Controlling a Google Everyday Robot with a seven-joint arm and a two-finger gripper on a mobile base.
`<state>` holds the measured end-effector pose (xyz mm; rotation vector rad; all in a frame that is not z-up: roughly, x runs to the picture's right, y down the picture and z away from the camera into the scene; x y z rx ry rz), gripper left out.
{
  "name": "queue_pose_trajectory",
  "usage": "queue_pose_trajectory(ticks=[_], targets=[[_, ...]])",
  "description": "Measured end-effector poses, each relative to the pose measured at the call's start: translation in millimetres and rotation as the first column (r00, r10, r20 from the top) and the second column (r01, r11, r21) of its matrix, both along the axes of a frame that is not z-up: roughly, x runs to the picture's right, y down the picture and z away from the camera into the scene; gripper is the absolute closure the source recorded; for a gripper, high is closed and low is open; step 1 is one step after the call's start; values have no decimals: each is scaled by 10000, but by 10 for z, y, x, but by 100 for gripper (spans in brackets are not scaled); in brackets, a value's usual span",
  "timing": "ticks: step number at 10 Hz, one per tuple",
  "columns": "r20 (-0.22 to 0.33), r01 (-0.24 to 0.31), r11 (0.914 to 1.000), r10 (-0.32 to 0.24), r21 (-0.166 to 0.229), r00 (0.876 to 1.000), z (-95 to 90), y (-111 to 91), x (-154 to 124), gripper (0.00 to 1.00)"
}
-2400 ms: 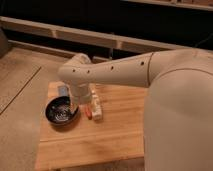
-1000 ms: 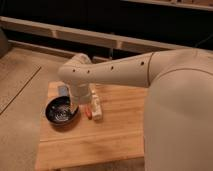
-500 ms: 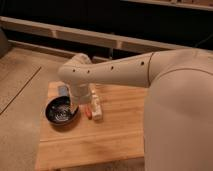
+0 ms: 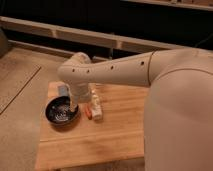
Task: Place the white sponge in the ceramic bowl
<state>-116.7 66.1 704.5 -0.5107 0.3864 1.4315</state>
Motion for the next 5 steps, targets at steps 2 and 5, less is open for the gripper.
queue_pose_trajectory(ticks=[2,5], targets=[[921,214,9840,-382,1770,9950,-121,-446,-161,35],[2210,496,9325,-1362,3578,9657,-391,-793,-351,35]])
